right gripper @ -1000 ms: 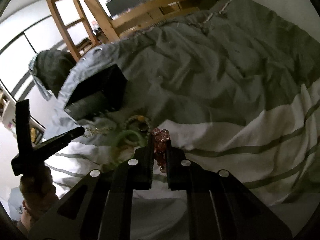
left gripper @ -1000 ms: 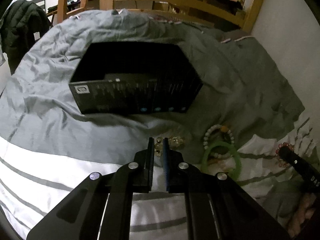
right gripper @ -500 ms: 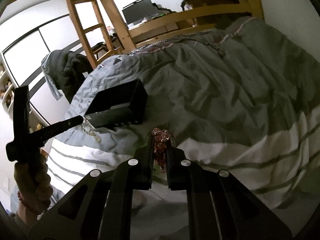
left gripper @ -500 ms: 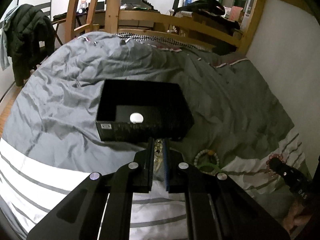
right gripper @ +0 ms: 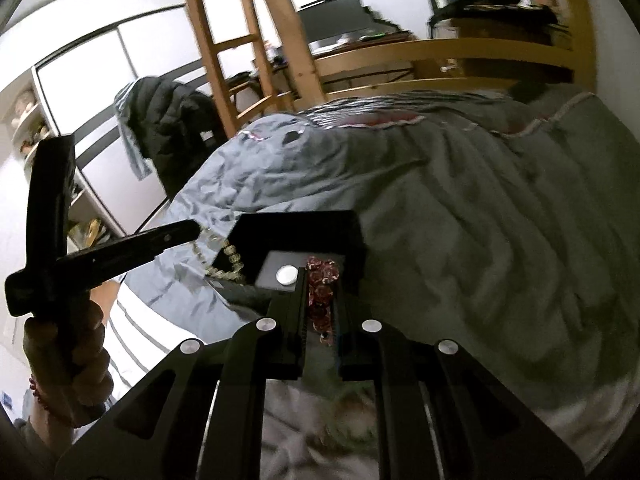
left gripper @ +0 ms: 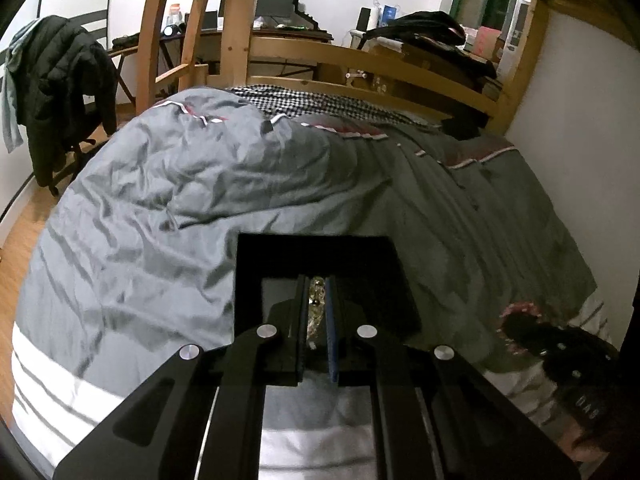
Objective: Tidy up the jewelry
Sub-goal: 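Carry both bracelets over the black box and open both tools to drop them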
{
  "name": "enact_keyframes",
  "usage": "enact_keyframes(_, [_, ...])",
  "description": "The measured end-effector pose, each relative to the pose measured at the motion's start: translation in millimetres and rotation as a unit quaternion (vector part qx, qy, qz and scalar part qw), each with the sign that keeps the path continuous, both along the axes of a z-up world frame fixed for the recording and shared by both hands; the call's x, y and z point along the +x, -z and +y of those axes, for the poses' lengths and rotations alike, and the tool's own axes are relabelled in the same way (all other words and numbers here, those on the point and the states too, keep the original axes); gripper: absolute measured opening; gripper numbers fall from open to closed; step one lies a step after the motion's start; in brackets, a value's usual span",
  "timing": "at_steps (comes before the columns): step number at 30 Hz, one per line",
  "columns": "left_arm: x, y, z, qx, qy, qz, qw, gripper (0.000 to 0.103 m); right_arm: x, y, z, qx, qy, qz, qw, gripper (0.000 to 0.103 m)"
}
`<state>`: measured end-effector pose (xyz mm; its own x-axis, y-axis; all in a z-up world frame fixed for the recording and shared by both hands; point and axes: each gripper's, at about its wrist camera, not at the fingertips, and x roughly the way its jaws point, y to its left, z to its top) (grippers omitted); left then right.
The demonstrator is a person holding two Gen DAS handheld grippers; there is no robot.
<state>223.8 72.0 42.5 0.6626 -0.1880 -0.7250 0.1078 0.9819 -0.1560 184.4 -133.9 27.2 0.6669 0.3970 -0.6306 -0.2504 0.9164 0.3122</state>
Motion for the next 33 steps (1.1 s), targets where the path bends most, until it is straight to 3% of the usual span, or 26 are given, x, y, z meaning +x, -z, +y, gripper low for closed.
enact_keyframes(10, [52, 44, 17, -0.004, -0.006, 0.041, 0.9991, 0.008, 78, 48, 51, -0.025, -0.039, 0.047, 0.998, 0.011])
enact_keyframes(20, [68, 82, 20, -0.014, -0.009, 0.088, 0.9960, 0.008, 103, 86, 69, -0.043, -0.056, 0.084, 0.994, 0.014])
enact_keyframes(22, [67, 82, 20, -0.012, -0.010, 0.089, 0.9959, 0.008, 103, 87, 68, -0.037, -0.057, 0.089, 0.994, 0.019])
enact_keyframes(23, [66, 80, 20, -0.014, -0.010, 0.088, 0.9959, 0.009, 102, 85, 68, -0.031, -0.065, 0.089, 0.993, 0.034])
enact_keyframes(24, [66, 79, 20, -0.016, -0.011, 0.088, 0.9959, 0.018, 102, 83, 67, -0.025, -0.071, 0.085, 0.994, 0.058])
enact_keyframes(25, [64, 76, 21, -0.019, -0.013, 0.085, 0.9961, 0.036, 99, 78, 65, -0.015, -0.072, 0.076, 0.994, 0.065])
enact_keyframes(27, [59, 69, 22, -0.027, -0.015, 0.071, 0.9970, 0.061, 94, 68, 61, -0.011, -0.061, 0.063, 0.996, 0.073])
enact_keyframes(28, [57, 65, 23, -0.034, -0.015, 0.063, 0.9973, 0.069, 92, 63, 59, -0.010, -0.059, 0.059, 0.997, 0.074])
enact_keyframes(33, [42, 41, 20, -0.028, -0.015, 0.040, 0.9987, 0.080, 76, 36, 33, -0.003, -0.027, 0.035, 0.999, 0.091])
